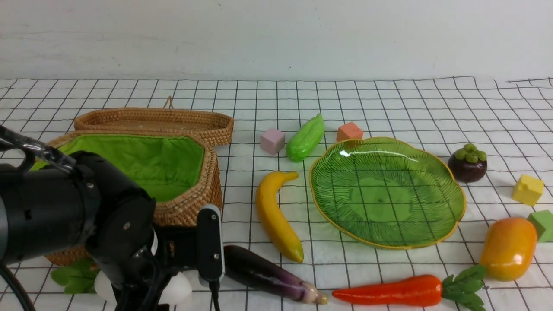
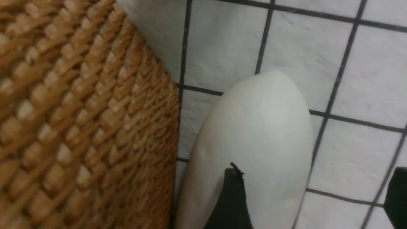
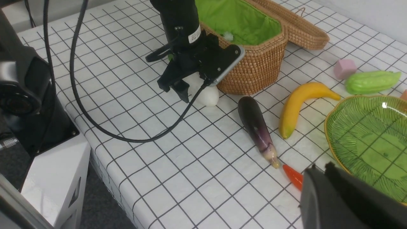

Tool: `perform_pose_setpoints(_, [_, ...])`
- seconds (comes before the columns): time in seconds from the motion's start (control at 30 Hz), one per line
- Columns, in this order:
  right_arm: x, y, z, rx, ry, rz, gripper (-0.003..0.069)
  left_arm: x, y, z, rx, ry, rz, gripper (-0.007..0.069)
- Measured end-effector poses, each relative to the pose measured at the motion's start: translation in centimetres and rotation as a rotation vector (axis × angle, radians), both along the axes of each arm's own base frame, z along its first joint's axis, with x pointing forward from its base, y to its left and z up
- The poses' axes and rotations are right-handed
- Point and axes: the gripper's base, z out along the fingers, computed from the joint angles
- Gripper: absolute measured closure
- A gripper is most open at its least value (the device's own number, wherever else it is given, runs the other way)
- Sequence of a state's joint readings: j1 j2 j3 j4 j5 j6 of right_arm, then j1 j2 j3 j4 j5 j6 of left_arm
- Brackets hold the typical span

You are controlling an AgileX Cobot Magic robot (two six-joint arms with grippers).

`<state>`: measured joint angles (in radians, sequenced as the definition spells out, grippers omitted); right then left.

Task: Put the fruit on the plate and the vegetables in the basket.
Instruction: Take a daikon with your left arm and place it on the basket on the left.

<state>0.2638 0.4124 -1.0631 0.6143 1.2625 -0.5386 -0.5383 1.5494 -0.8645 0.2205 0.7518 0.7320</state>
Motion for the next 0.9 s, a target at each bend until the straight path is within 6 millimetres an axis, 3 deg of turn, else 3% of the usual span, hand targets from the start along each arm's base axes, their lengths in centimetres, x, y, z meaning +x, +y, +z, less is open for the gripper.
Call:
perform_pose_setpoints(0.5, [0.0, 0.0, 0.0, 0.001, 0.000, 0.001, 0.0603, -0.8, 0.2, 0.7, -0.004, 0.059, 0.018, 0.0083])
perform_pose_setpoints(0.73, [0.0, 0.0, 0.0, 0.000, -0.002, 0.002, 0.0600, -1.7, 0.6, 2.9, -0.056, -0.011, 0.021, 0.0083])
perform_pose_setpoints(0.9, [0.0, 0.0, 0.0, 0.000, -0.002, 0.002, 0.0594, -1.3, 0.3, 2.6, -0.086, -0.052, 0.009, 0.0083])
